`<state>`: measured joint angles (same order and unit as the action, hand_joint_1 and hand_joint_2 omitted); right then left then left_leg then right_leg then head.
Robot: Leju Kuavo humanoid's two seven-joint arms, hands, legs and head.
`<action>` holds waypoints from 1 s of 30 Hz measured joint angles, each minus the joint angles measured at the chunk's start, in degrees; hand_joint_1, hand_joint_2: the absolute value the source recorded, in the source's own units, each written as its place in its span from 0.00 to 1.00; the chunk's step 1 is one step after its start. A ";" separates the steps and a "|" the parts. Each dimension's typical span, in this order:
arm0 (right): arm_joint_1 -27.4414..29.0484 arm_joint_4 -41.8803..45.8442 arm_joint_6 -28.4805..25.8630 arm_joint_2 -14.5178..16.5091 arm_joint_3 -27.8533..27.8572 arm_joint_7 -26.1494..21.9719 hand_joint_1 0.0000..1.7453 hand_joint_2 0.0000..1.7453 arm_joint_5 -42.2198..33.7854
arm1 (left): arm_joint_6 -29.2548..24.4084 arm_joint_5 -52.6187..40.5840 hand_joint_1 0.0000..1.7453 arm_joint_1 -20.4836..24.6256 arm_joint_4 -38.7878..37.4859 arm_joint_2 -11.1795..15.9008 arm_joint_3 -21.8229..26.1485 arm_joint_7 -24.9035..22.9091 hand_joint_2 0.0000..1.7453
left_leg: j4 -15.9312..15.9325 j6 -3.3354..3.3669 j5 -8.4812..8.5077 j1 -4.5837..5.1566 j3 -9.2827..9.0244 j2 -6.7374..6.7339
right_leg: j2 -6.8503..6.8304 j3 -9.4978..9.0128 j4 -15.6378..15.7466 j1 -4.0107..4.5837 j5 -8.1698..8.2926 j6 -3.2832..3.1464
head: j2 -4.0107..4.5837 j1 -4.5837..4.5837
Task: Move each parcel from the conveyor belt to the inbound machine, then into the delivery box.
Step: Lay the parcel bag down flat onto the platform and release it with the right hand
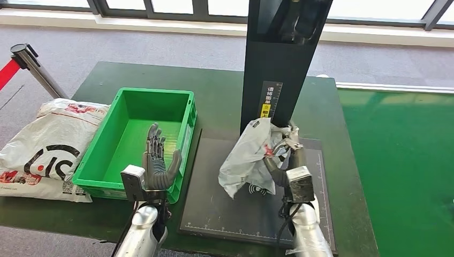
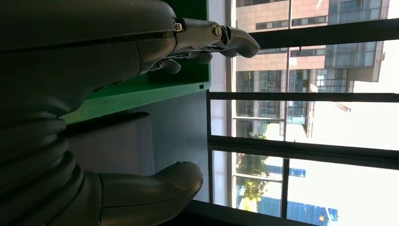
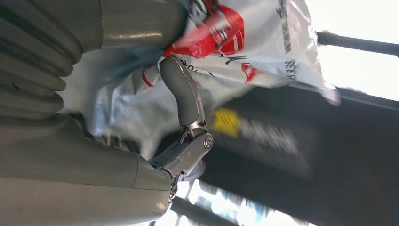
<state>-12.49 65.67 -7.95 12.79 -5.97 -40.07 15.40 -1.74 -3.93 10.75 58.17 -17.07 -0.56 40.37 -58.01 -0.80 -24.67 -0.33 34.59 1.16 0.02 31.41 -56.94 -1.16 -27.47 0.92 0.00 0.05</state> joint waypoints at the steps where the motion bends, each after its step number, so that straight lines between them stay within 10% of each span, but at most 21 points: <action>1: 0.39 2.32 -0.82 -0.61 -0.05 -0.08 0.00 0.00 -2.37 | 0.01 0.12 0.00 0.08 -0.15 0.00 -0.14 0.00 1.00 | 0.00 0.01 0.00 0.01 0.00 -0.01 | 0.00 0.00 0.00 -0.01 0.00 0.00 | 0.00 0.01; 30: 3.37 16.54 -5.42 -5.67 -0.09 -0.14 0.00 0.00 -9.10 | -0.01 0.46 0.00 1.37 -2.06 -0.11 -0.91 0.00 1.00 | 0.00 0.02 0.02 0.03 -0.04 -0.04 | 0.02 -0.06 0.00 -0.02 0.03 0.03 | 0.00 0.00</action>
<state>-9.12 82.20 -13.37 7.12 -6.05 -40.21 6.29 -1.75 -3.47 12.12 56.11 -17.18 -1.47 40.37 -58.01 -0.78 -24.65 -0.30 34.55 1.11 0.04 31.35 -56.95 -1.18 -27.44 0.95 0.00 0.05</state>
